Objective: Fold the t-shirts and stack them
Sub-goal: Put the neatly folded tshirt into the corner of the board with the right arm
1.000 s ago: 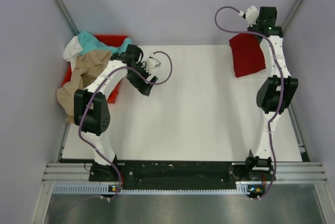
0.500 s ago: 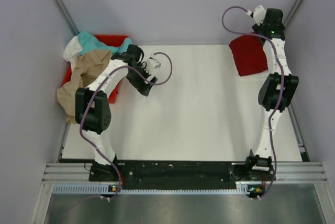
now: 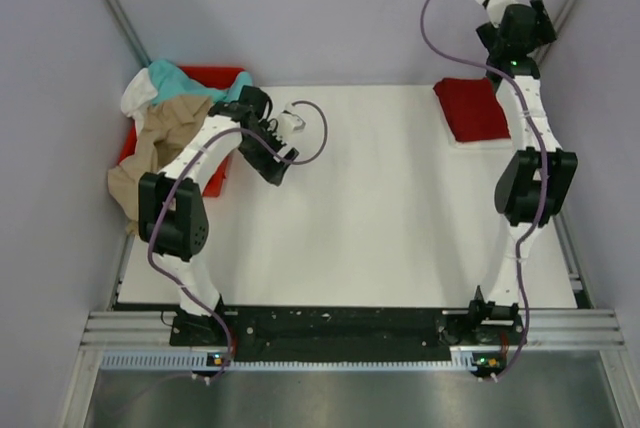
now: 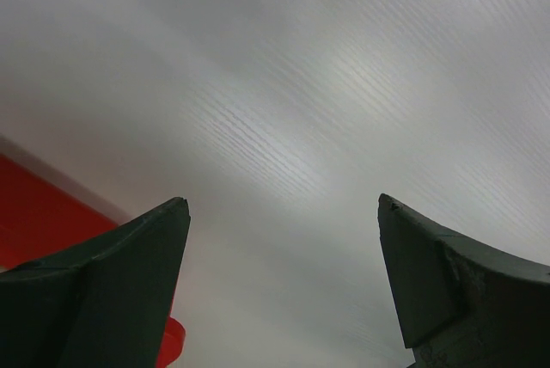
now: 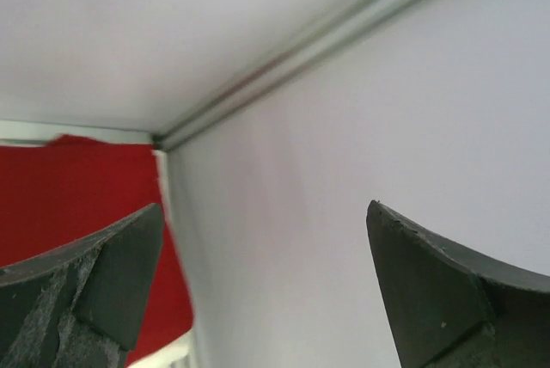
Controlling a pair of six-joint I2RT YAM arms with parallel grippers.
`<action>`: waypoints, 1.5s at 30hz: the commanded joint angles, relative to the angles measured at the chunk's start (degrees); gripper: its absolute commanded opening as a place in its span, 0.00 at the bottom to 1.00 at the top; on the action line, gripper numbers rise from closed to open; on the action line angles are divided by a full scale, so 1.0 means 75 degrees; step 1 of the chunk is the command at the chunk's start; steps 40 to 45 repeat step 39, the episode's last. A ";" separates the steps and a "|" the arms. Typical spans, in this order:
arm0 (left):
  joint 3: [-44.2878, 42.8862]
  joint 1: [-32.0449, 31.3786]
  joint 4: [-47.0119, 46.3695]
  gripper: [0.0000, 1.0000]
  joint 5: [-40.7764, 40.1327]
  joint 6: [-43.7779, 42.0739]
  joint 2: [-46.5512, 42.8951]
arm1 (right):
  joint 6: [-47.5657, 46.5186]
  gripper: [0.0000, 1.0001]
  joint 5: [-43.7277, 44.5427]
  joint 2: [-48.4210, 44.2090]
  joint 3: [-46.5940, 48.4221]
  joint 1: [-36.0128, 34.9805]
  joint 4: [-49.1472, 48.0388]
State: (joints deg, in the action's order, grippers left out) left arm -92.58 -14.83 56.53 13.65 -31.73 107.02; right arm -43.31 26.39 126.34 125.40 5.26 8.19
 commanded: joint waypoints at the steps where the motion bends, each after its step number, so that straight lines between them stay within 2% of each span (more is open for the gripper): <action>1: 0.0506 -0.0026 -0.0248 0.95 0.0219 -0.0176 -0.1178 | 0.0770 0.99 -0.1008 -0.2697 -0.2007 -0.1191 -0.0376; 3: 0.0881 -0.0027 -0.0447 0.99 0.0312 -0.0176 -0.1530 | 0.1190 0.99 -0.1256 -0.3448 -0.3134 -0.1520 -0.0423; 5: 0.1337 -0.0027 -0.0716 0.99 0.0441 -0.0106 -0.1905 | 0.1822 0.99 -0.1513 -0.4186 -0.4200 -0.1778 -0.0307; 8: 0.2320 -0.0003 -0.1558 0.99 0.0582 0.0092 -0.2666 | 0.3110 0.99 -0.2741 -0.5486 -0.5840 -0.1861 -0.0329; 10: 0.3151 -0.0003 -0.2343 0.99 0.0582 0.0292 -0.3274 | 0.3802 0.99 -0.3317 -0.6342 -0.7221 -0.1861 -0.0843; 13: 0.4487 0.0020 -0.3771 0.99 0.0279 0.0678 -0.4037 | 0.4810 0.99 -0.3669 -0.7491 -0.9262 -0.1849 -0.1862; 18: 0.6749 0.0230 -0.6467 0.99 -0.0272 0.1311 -0.5104 | 0.5715 0.99 -0.4245 -0.8664 -1.1209 -0.1861 -0.2403; 23: 0.8543 0.0547 -0.8951 0.99 -0.0308 0.2224 -0.6007 | 0.6267 0.99 -0.3908 -0.9941 -1.2944 -0.1861 -0.3047; 26: 0.9131 0.0559 -0.9926 0.99 -0.0740 0.2704 -0.6183 | 0.6313 0.99 -0.3171 -1.0470 -1.3730 -0.1873 -0.3434; 32: 0.9249 0.0559 -1.0069 0.99 -0.0741 0.2847 -0.6231 | 0.6536 0.99 -0.2711 -1.0857 -1.4739 -0.1873 -0.3962; 45: 0.9261 0.0559 -1.0057 0.99 -0.0953 0.2718 -0.6137 | 0.6548 0.99 -0.2593 -1.0904 -1.4869 -0.1873 -0.3962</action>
